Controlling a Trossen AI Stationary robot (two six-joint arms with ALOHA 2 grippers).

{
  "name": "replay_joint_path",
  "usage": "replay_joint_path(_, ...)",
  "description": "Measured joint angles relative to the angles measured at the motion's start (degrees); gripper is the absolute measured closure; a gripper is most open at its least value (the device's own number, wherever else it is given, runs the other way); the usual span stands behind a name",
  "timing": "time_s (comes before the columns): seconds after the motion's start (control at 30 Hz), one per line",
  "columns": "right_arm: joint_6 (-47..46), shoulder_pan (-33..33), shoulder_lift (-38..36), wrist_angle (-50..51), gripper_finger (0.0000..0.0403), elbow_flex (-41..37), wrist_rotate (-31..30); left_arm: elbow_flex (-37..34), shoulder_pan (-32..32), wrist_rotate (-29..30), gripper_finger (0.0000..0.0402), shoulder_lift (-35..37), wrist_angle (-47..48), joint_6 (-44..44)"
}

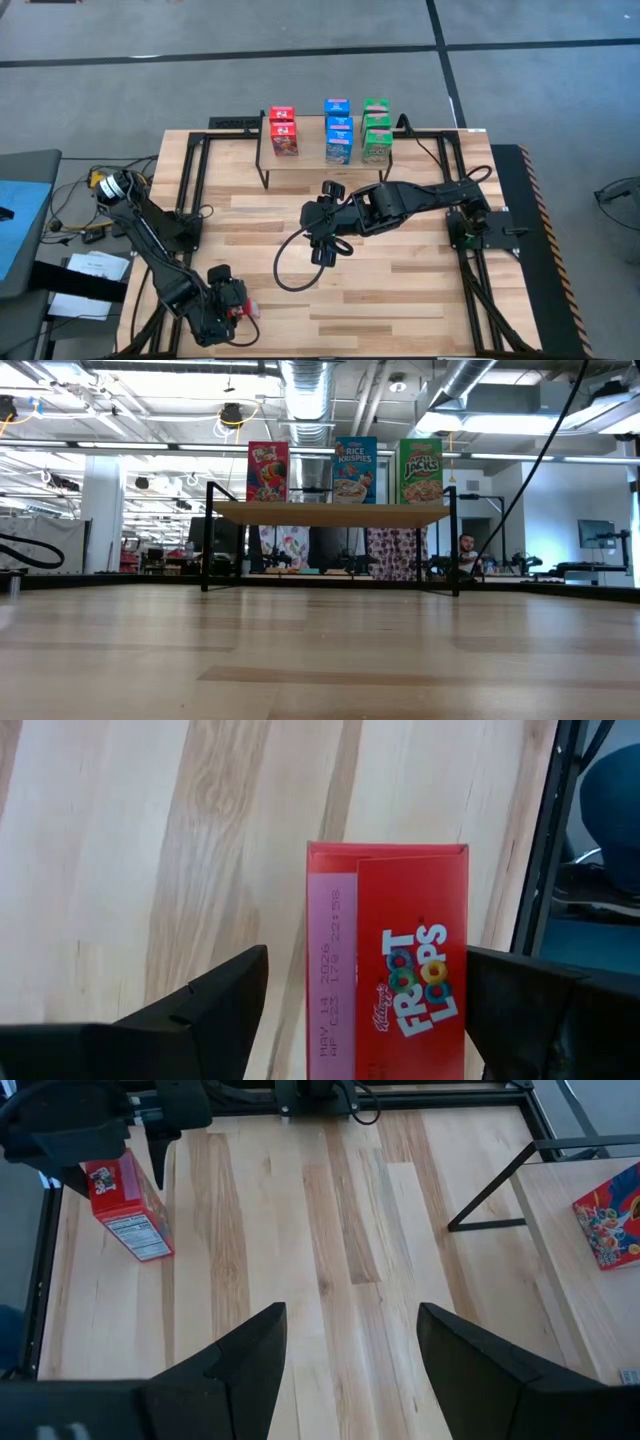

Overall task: Stack cereal on shelf
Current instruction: Put the red cereal box on the shelf

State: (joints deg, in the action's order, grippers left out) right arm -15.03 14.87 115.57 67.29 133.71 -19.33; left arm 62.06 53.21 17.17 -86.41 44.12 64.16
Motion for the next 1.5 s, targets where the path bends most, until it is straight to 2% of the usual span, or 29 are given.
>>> replay_joint_path(0.2,0.0,0.0,0.0,0.0,0.0152,0.0,0.0,0.02,-0.02,-0.58,0.0132,0.0,-0.02,-0.56)
replay_joint_path(0.43,0.0,0.0,0.0,-0.01,0.0152,0.0,0.0,0.0,-0.02,-0.83,0.0186,0.0,-0.04,-2.19)
replay_joint_path(0.63,0.02,0.0,0.0,0.01,0.0152,0.0,0.0,0.01,-0.07,-1.32,0.0217,0.04,-0.04,-3.09)
replay_joint_path(0.8,0.02,0.0,0.0,0.01,0.0152,0.0,-0.02,0.64,-0.07,-1.64,0.0223,0.07,0.42,-3.79)
replay_joint_path(0.93,0.19,-0.12,0.0,-0.01,0.0152,0.0,-0.02,3.98,-0.7,-1.95,0.0222,0.07,1.01,-7.04)
replay_joint_path(1.2,0.15,-1.3,0.0,0.01,0.0152,0.0,0.04,14.2,-3.77,-0.52,0.0221,0.07,13.43,-15.03)
replay_joint_path(1.5,-0.08,-3.56,-0.11,1.67,0.0152,0.04,7.59,27.36,-12.68,5.41,0.0221,0.09,32.2,-28.63)
